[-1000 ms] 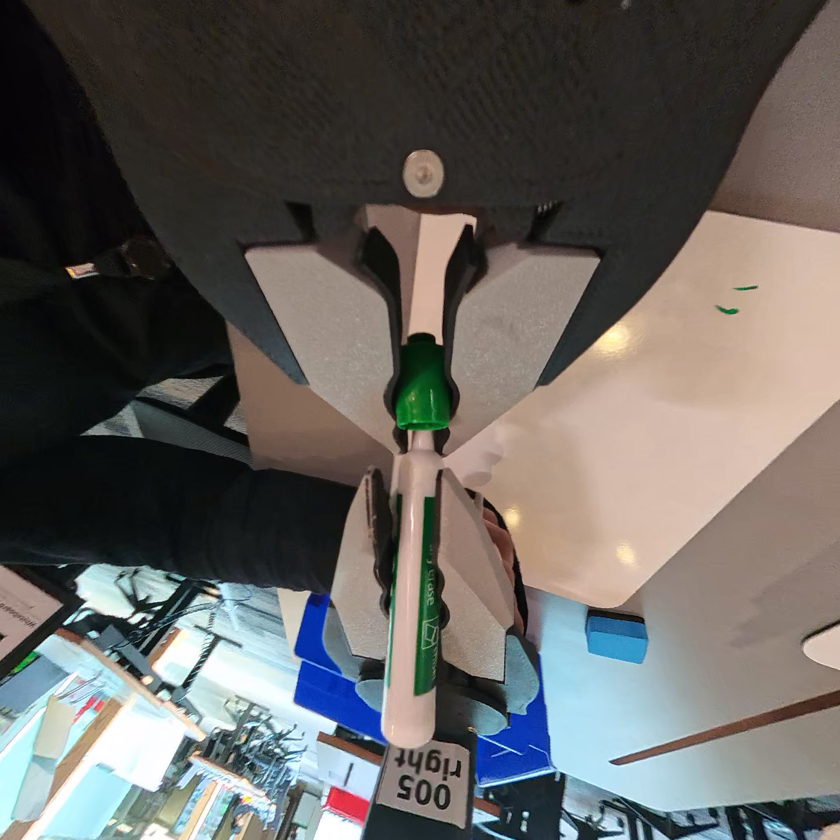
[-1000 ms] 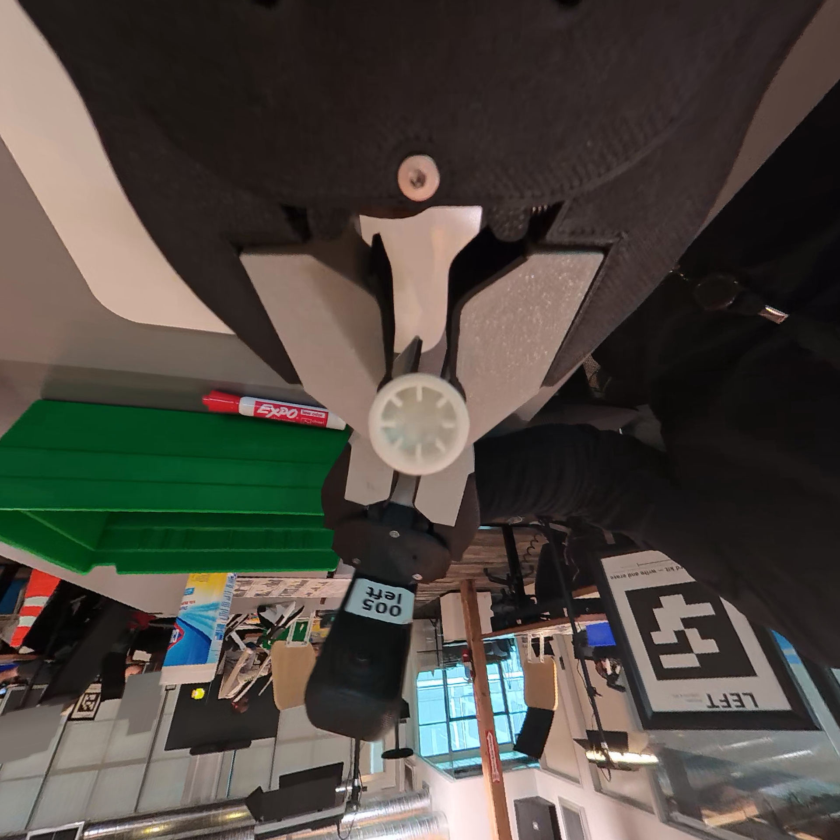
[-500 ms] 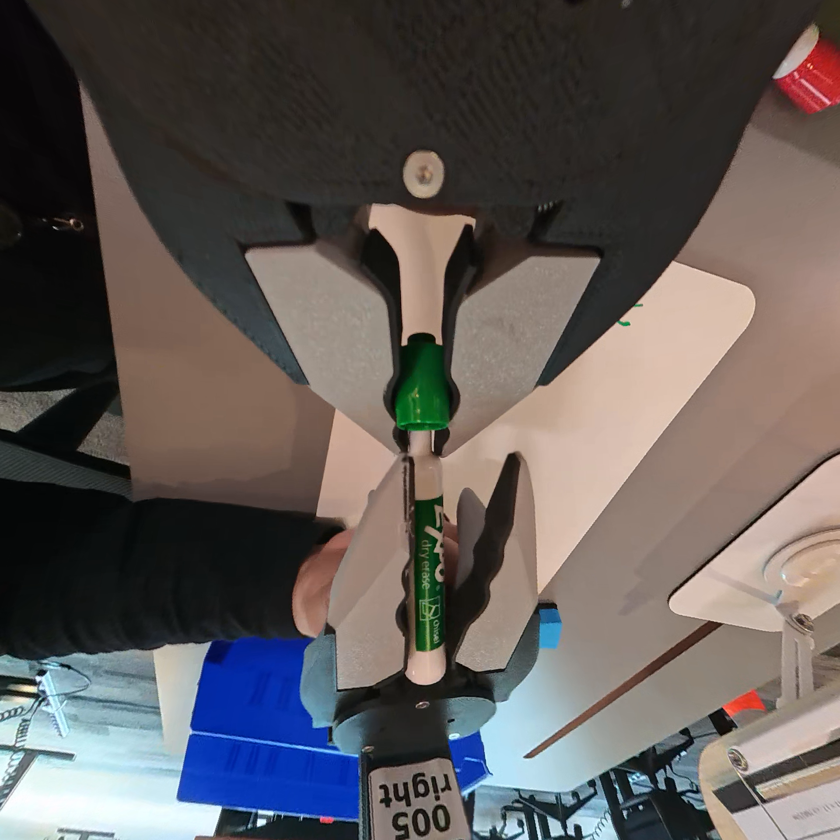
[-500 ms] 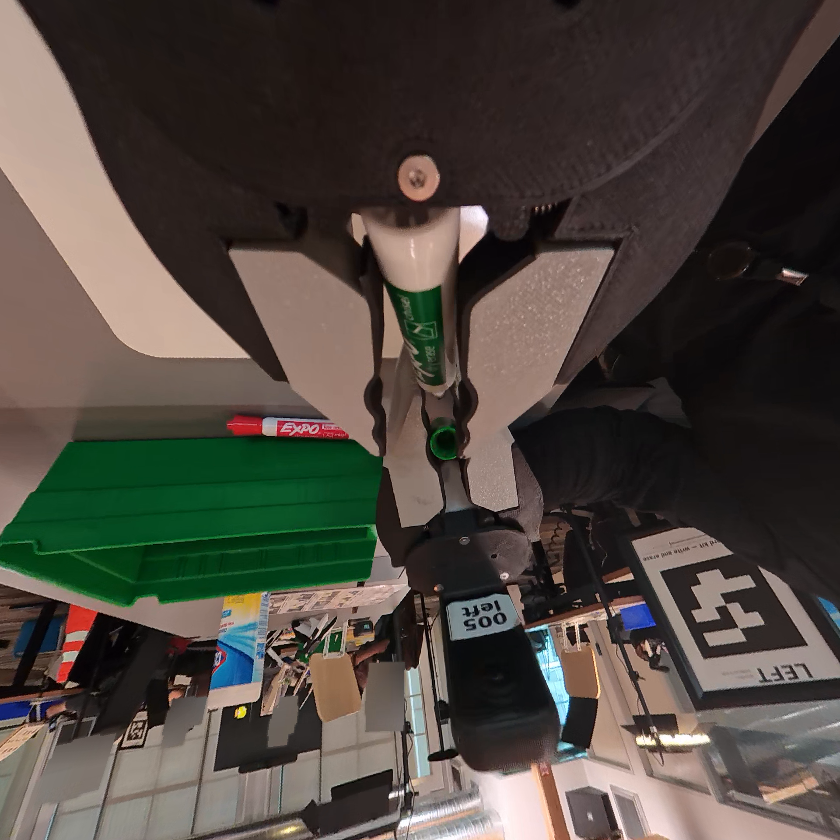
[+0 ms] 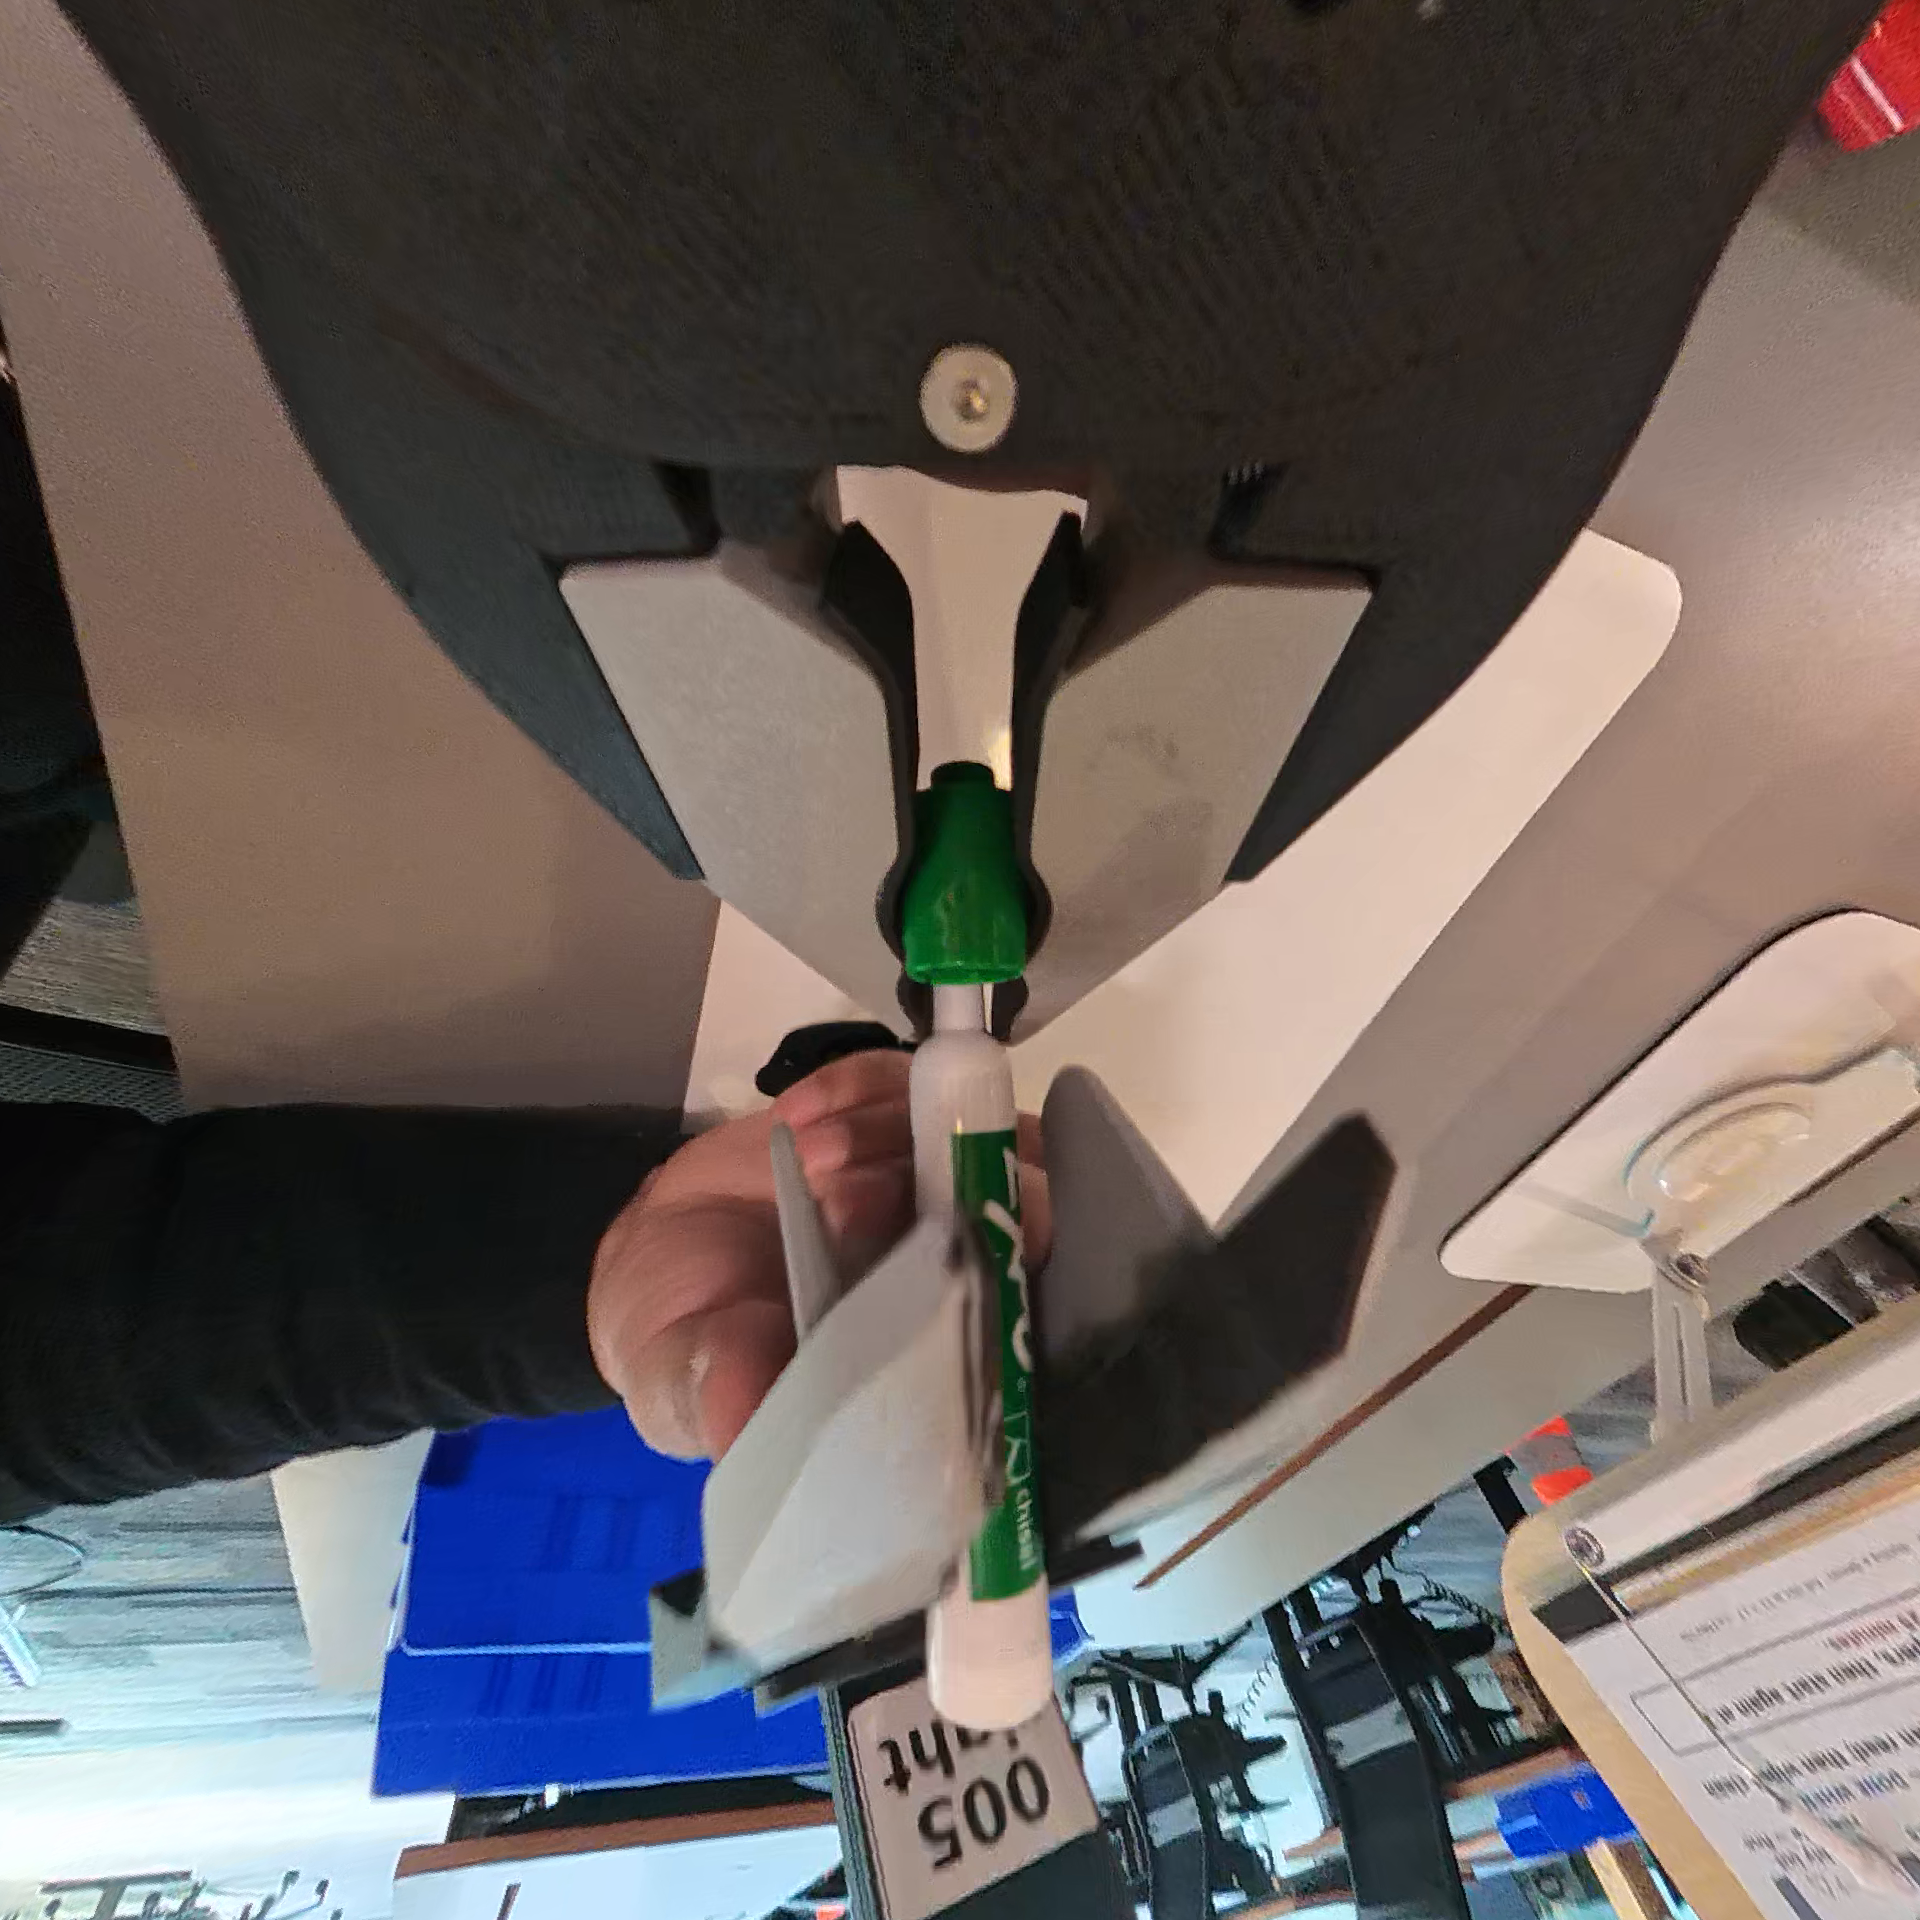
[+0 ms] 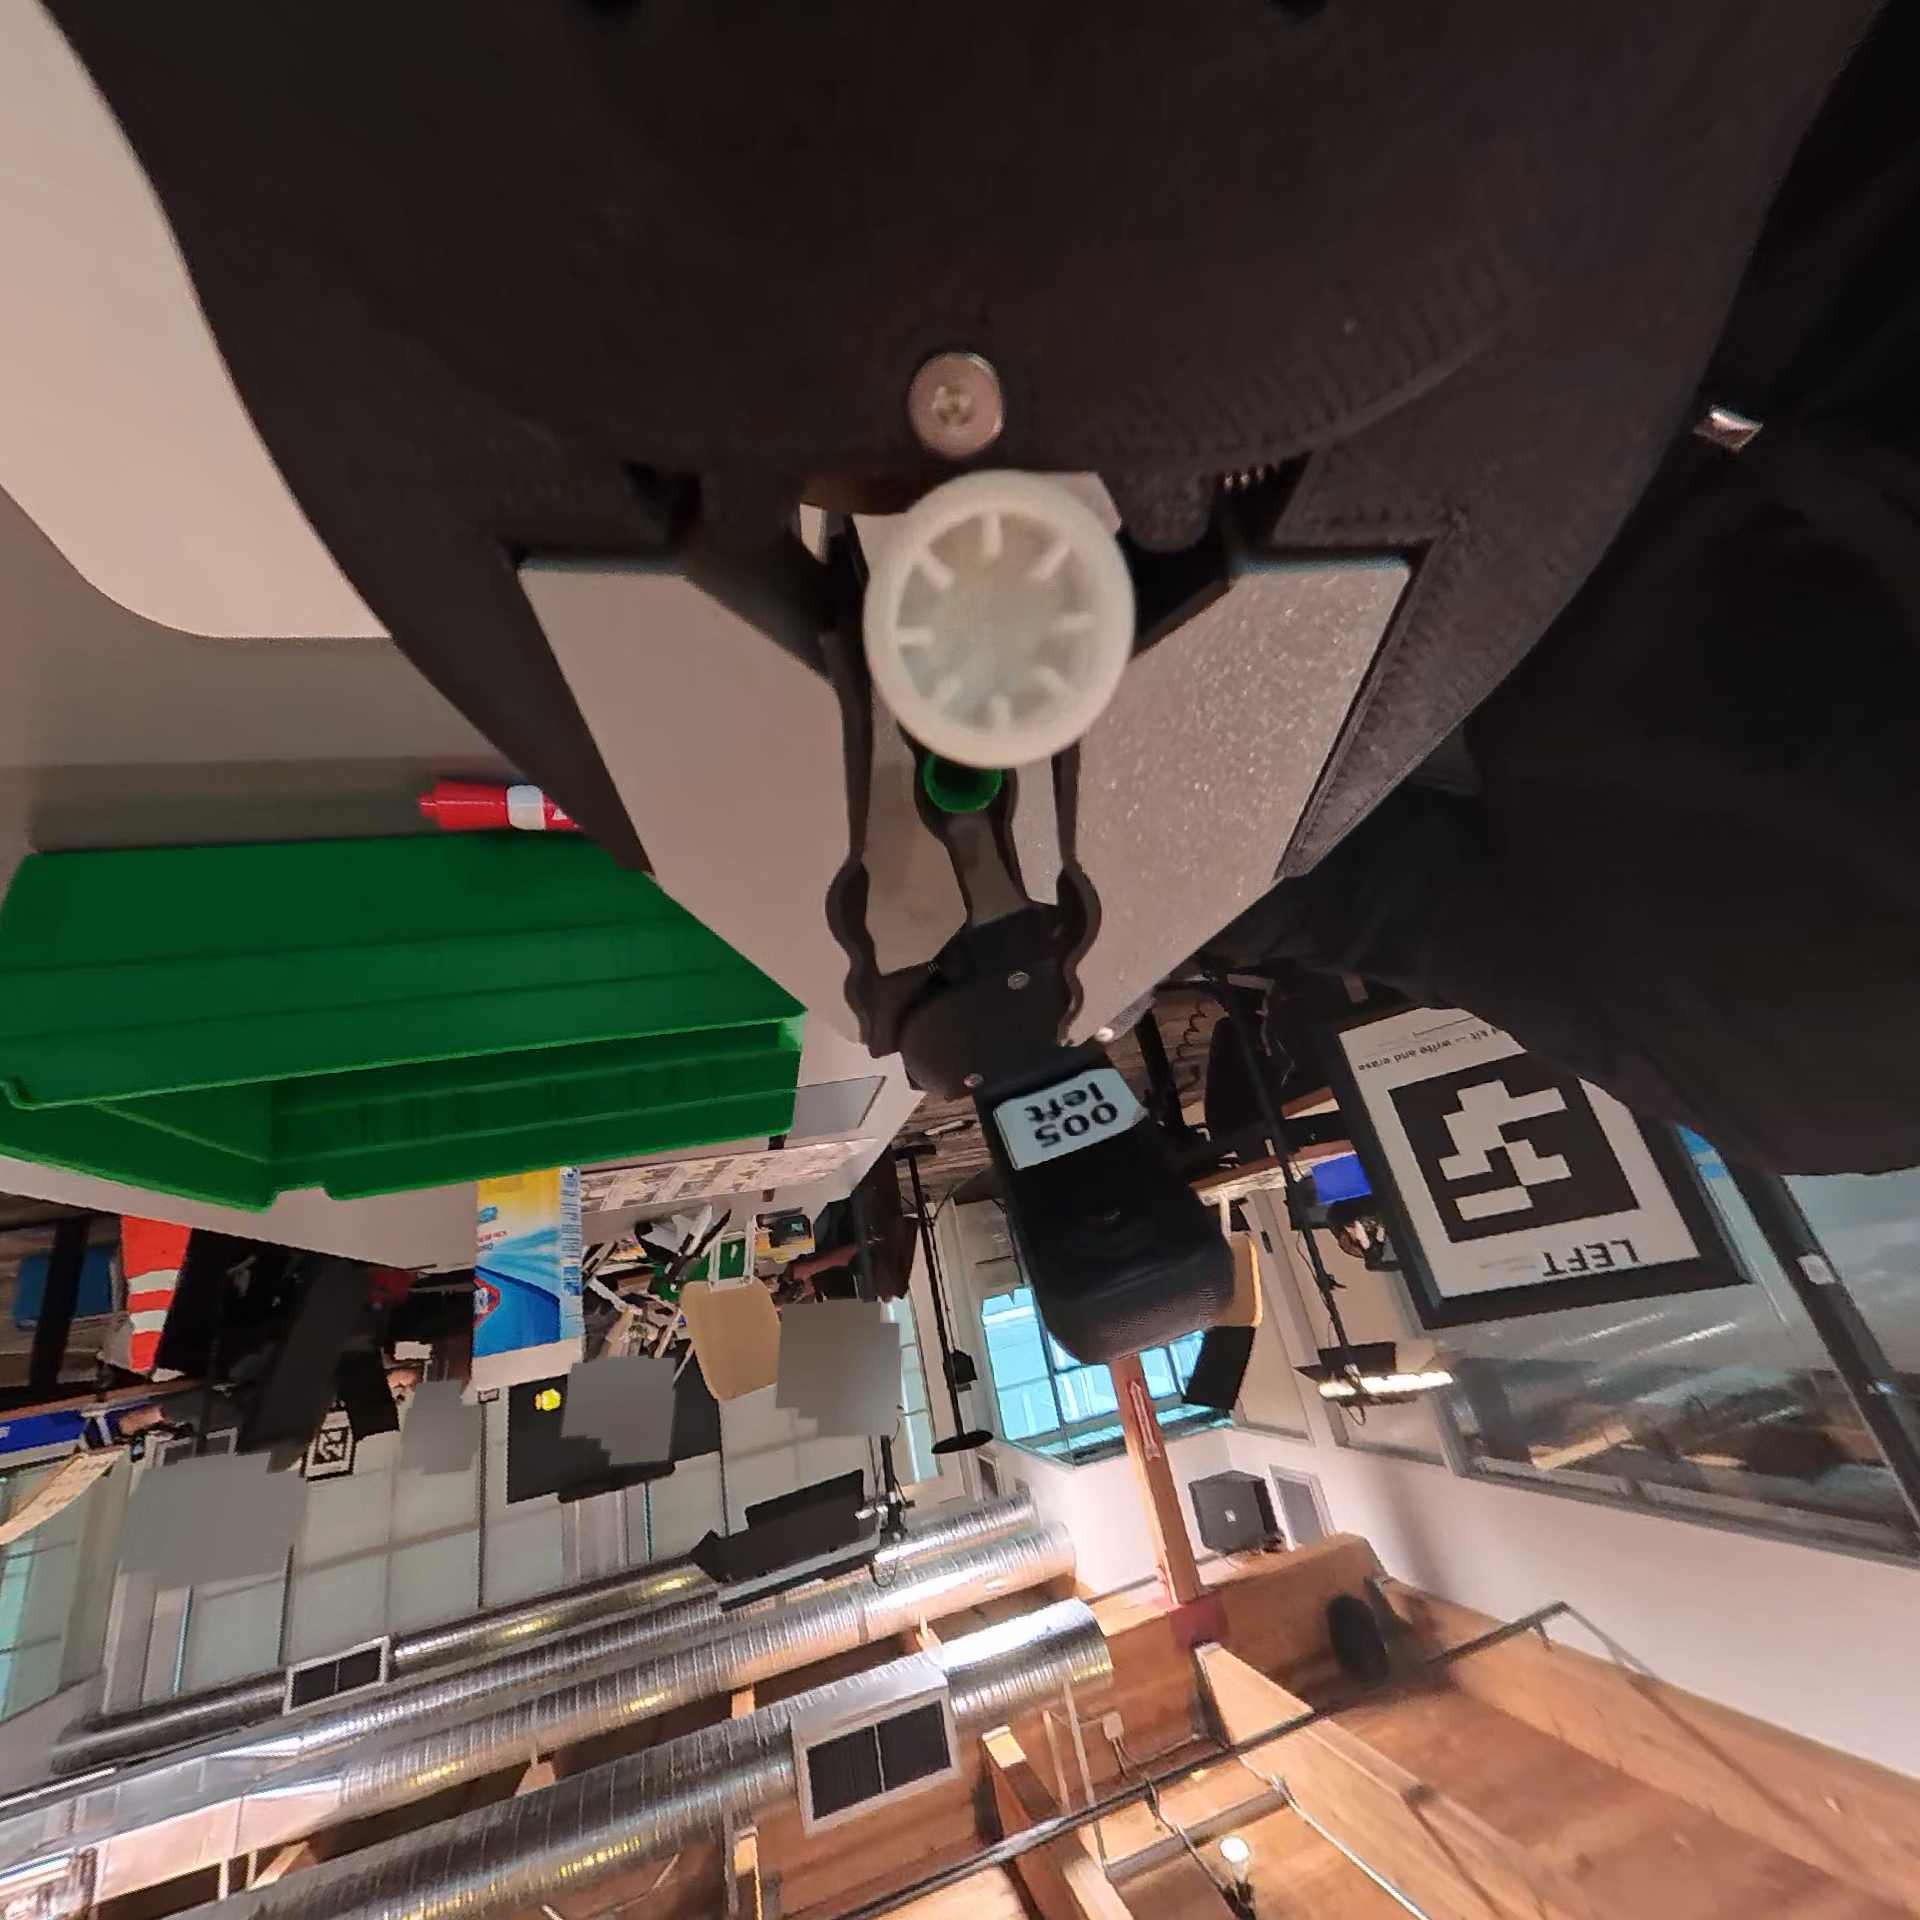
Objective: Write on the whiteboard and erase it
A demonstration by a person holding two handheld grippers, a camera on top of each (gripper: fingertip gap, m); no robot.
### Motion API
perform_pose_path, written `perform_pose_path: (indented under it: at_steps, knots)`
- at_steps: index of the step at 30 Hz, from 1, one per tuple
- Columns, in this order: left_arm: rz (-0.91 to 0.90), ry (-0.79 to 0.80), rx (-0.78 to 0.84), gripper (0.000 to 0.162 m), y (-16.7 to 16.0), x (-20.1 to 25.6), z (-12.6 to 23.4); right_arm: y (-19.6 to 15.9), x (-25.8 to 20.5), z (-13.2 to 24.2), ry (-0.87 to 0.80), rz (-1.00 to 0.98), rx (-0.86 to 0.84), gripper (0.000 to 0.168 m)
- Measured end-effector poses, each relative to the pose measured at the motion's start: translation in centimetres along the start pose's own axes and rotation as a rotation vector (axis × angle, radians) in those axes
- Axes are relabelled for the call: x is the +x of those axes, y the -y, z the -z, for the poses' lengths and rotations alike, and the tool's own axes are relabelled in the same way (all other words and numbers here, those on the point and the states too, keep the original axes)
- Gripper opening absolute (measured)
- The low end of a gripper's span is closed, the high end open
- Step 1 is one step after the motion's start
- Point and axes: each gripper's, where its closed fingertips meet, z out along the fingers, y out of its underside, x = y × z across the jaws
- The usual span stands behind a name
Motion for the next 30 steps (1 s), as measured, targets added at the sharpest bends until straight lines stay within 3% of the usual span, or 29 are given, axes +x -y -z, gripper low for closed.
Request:
perform_pose_path:
  at_steps: [11,15,30]
  knots:
    - [-0.039,0.045,-0.001,0.009,0.1,-0.5,0.7,-3.0,1.8,0.6,-0.110,0.096,-0.225,0.028]
    - [0.017,-0.028,-0.009,0.009,-0.4,0.0,0.5,-2.2,0.9,0.1,-0.058,0.074,-0.151,0.027]
    - [0.101,-0.165,-0.028,0.009,-1.0,1.9,-0.2,-3.0,-0.8,-1.0,0.002,0.156,-0.185,0.028]
